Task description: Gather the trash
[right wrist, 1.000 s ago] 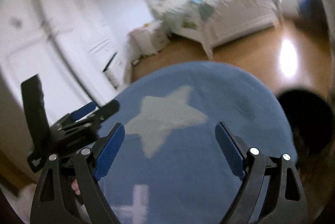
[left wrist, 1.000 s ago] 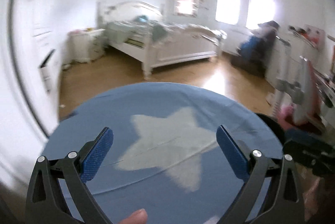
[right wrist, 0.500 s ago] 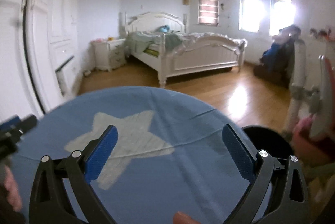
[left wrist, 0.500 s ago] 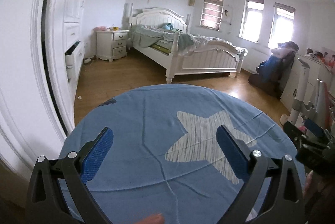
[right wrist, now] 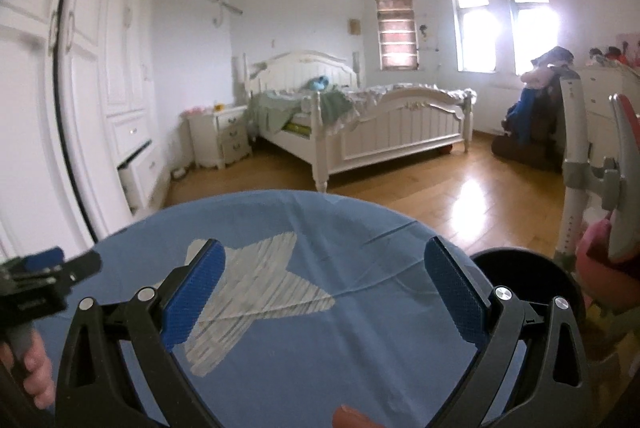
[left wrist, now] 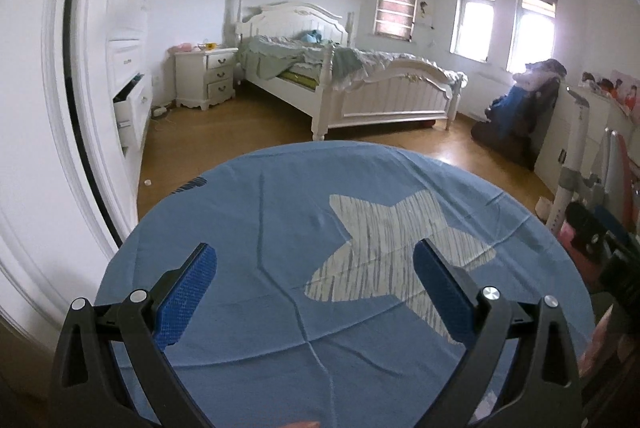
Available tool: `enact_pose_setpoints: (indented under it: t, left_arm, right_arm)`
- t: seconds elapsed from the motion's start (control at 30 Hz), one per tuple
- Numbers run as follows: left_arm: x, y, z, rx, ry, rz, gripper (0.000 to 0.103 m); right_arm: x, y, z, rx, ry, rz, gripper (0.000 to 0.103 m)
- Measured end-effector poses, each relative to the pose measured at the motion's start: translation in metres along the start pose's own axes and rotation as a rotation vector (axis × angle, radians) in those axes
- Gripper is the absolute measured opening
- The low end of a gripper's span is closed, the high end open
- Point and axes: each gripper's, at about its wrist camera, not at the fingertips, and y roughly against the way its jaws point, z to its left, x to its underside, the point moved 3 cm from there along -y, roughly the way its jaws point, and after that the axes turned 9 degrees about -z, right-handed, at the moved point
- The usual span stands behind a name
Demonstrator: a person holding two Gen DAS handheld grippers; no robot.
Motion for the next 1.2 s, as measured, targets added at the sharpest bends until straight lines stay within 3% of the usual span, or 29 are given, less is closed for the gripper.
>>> enact_pose_setpoints:
  t: [1.2]
  left_arm:
    - [0.005,-0.006,-0.005,-0.009,0.026,0.062,0.098]
  right_arm:
    - [-0.002,-0.003,-0.015,-0.014,-0.077,0.056,0.098]
